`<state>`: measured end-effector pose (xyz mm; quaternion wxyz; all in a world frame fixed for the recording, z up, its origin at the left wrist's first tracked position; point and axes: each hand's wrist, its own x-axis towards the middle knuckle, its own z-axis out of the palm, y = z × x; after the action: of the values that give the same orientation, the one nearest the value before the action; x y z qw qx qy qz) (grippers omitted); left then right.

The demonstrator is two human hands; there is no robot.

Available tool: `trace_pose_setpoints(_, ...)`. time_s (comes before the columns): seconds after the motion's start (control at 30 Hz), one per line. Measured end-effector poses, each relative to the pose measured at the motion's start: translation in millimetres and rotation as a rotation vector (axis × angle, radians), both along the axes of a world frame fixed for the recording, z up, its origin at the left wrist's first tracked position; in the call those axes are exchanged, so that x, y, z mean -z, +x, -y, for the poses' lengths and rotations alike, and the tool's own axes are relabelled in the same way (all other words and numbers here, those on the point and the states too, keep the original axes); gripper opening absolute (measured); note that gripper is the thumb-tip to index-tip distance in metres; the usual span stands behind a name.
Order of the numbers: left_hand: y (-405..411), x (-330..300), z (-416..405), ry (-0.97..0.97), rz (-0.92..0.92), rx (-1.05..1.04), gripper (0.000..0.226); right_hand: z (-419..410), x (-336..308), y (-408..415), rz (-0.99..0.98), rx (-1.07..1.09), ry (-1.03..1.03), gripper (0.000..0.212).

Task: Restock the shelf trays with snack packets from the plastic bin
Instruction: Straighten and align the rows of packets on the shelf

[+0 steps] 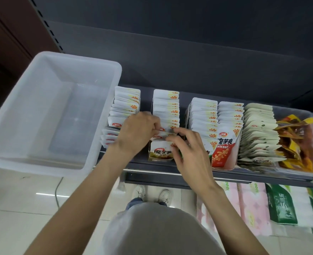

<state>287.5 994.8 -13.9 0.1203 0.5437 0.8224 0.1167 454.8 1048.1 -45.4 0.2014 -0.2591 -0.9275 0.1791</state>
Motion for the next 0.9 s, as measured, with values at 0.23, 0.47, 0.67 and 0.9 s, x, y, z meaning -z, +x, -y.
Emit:
trace_pose_setpoints(0.23, -3.8, 5.7, -6.4, 0.241, -0.017, 0.047, 0.006, -2.8, 3.5, -4.7, -0.028, 0.039, -0.051, 0.021)
trace_pose_setpoints(0.47, 34.9, 24.2, 2.4, 0.566, 0.603, -0.364, 0.023, 6.2, 14.1, -24.2, -0.02, 0.253, -0.168, 0.068)
trace_pose_setpoints(0.67, 60.0, 22.6, -3.3, 0.619, 1.201, -0.723, 0.04, 11.4, 17.6, -32.9, -0.259, 0.325, -0.848, 0.061)
trace_pose_setpoints(0.9, 55.2, 44.1, -12.7, 0.607, 1.265, -0.67, 0.053, 3.1, 14.1, -51.7, -0.462, 0.401, -1.118, 0.049)
